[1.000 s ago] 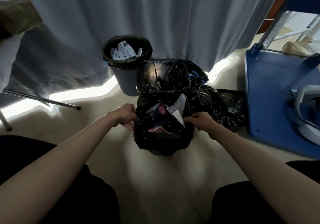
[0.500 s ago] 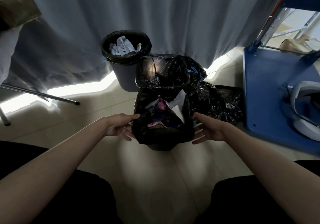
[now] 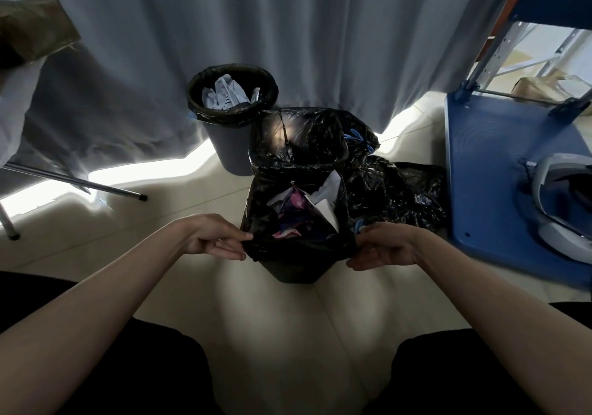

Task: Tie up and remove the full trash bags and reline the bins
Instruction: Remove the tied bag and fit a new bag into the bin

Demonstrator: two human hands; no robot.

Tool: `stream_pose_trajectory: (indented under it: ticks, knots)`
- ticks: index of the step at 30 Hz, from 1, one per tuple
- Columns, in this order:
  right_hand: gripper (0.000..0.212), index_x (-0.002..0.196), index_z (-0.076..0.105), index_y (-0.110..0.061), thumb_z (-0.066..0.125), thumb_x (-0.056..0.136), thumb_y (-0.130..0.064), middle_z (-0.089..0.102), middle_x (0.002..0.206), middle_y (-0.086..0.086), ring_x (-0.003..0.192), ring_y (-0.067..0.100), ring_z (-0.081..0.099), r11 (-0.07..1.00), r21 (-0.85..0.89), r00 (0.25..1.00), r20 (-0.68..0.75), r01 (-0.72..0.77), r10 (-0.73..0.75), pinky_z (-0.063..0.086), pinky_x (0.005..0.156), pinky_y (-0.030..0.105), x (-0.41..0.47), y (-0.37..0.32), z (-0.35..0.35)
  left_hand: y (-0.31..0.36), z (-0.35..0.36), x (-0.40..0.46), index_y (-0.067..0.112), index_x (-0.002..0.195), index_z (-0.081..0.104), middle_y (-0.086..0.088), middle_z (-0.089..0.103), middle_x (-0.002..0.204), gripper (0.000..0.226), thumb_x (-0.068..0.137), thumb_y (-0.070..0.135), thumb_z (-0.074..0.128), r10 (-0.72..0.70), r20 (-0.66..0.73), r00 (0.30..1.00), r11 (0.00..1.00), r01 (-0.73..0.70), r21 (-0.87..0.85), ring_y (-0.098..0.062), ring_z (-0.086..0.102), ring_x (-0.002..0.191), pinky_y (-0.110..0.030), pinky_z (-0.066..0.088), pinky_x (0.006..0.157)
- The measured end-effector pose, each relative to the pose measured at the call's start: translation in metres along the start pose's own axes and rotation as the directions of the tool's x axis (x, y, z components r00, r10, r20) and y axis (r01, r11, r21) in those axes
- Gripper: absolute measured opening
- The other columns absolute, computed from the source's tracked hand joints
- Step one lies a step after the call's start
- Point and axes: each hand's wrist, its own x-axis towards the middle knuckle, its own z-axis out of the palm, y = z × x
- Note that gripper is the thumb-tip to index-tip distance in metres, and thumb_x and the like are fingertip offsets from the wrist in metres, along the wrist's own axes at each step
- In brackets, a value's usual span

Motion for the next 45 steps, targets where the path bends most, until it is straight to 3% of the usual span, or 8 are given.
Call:
stream_pose_trajectory:
  ticks: [9, 15, 18, 25, 30, 35, 39, 45]
  knots:
    - [0.010, 0.096, 0.057, 0.003, 0.047, 0.096, 0.004, 0.062, 0.056, 0.014, 0.070, 0.031, 0.073, 0.997, 0.068, 0.999, -0.018, 0.033, -0.032, 0.062, 0.073, 0.039, -0.002, -0.008, 0.002, 0.006, 0.001, -0.001, -0.005, 0.093, 0.068, -0.018, 0.062, 0.081, 0.009, 0.085, -0.002, 0.068, 0.013, -0.069, 0.998, 0.999, -0.010, 0.046, -0.024, 0.068, 0.072, -0.029, 0.061, 0.068]
    - [0.009, 0.093, 0.063, -0.003, 0.060, 0.092, -0.012, 0.067, 0.070, 0.014, 0.071, 0.029, 0.069, 0.998, 0.057, 0.995, -0.094, 0.027, -0.022, 0.061, 0.070, 0.036, 0.001, -0.009, 0.003, 0.006, 0.001, -0.002, -0.013, 0.111, 0.062, -0.026, 0.065, 0.100, 0.032, 0.088, 0.007, 0.067, 0.008, -0.072, 0.997, 0.999, -0.005, 0.043, -0.027, 0.066, 0.079, -0.028, 0.060, 0.060]
    - [0.017, 0.108, 0.063, 0.003, 0.060, 0.094, -0.007, 0.069, 0.082, 0.021, 0.074, 0.032, 0.070, 0.997, 0.057, 0.992, -0.112, 0.060, -0.053, 0.062, 0.074, 0.039, 0.002, -0.009, 0.002, 0.007, 0.001, -0.003, -0.013, 0.110, 0.063, -0.021, 0.072, 0.081, 0.026, 0.088, 0.001, 0.065, 0.020, -0.086, 0.996, 0.999, -0.017, 0.042, -0.022, 0.072, 0.068, -0.028, 0.061, 0.065]
    - [0.012, 0.100, 0.063, 0.004, 0.063, 0.091, -0.002, 0.063, 0.072, 0.017, 0.064, 0.028, 0.066, 0.996, 0.016, 0.982, -0.169, 0.090, -0.086, 0.062, 0.066, 0.035, 0.005, -0.012, 0.005, 0.012, -0.003, -0.007, -0.009, 0.099, 0.068, -0.013, 0.070, 0.070, 0.019, 0.086, 0.004, 0.067, 0.007, -0.134, 0.991, 0.993, 0.009, 0.119, -0.017, 0.070, 0.064, -0.024, 0.060, 0.066]
    - [0.015, 0.085, 0.065, -0.005, 0.066, 0.090, -0.018, 0.062, 0.067, 0.011, 0.059, 0.023, 0.061, 0.990, 0.011, 0.943, -0.306, 0.142, -0.132, 0.055, 0.054, 0.029, 0.012, -0.015, 0.010, 0.013, 0.001, -0.006, -0.006, 0.100, 0.069, -0.015, 0.071, 0.079, 0.030, 0.083, 0.019, 0.074, 0.041, -0.170, 0.985, 0.997, -0.030, 0.067, -0.023, 0.071, 0.069, -0.029, 0.061, 0.064]
    - [0.006, 0.085, 0.066, -0.003, 0.065, 0.090, -0.006, 0.064, 0.075, 0.013, 0.061, 0.021, 0.062, 0.985, -0.014, 0.910, -0.379, 0.173, -0.165, 0.056, 0.054, 0.029, 0.020, -0.018, 0.012, 0.013, 0.005, 0.005, -0.004, 0.105, 0.069, -0.018, 0.073, 0.101, 0.032, 0.087, 0.021, 0.071, 0.147, -0.237, 0.960, 0.988, -0.130, 0.084, -0.026, 0.072, 0.080, -0.030, 0.061, 0.072]
    - [0.007, 0.082, 0.063, -0.002, 0.064, 0.085, 0.004, 0.062, 0.075, 0.013, 0.062, 0.021, 0.063, 0.987, -0.019, 0.937, -0.311, 0.160, -0.158, 0.061, 0.060, 0.033, 0.018, -0.020, 0.010, 0.014, -0.001, 0.008, -0.012, 0.104, 0.068, -0.023, 0.073, 0.093, 0.026, 0.082, 0.001, 0.070, 0.111, -0.244, 0.964, 0.987, -0.079, 0.137, -0.026, 0.073, 0.078, -0.025, 0.061, 0.065]
    - [0.005, 0.079, 0.063, -0.009, 0.063, 0.083, -0.009, 0.060, 0.072, 0.005, 0.062, 0.017, 0.063, 0.991, -0.090, 0.984, -0.144, 0.095, -0.108, 0.056, 0.061, 0.029, 0.014, -0.024, 0.012, 0.015, -0.001, 0.001, -0.012, 0.103, 0.068, -0.014, 0.073, 0.079, 0.025, 0.080, -0.002, 0.070, -0.013, -0.142, 0.990, 0.965, 0.050, 0.258, -0.015, 0.072, 0.066, -0.019, 0.057, 0.060]
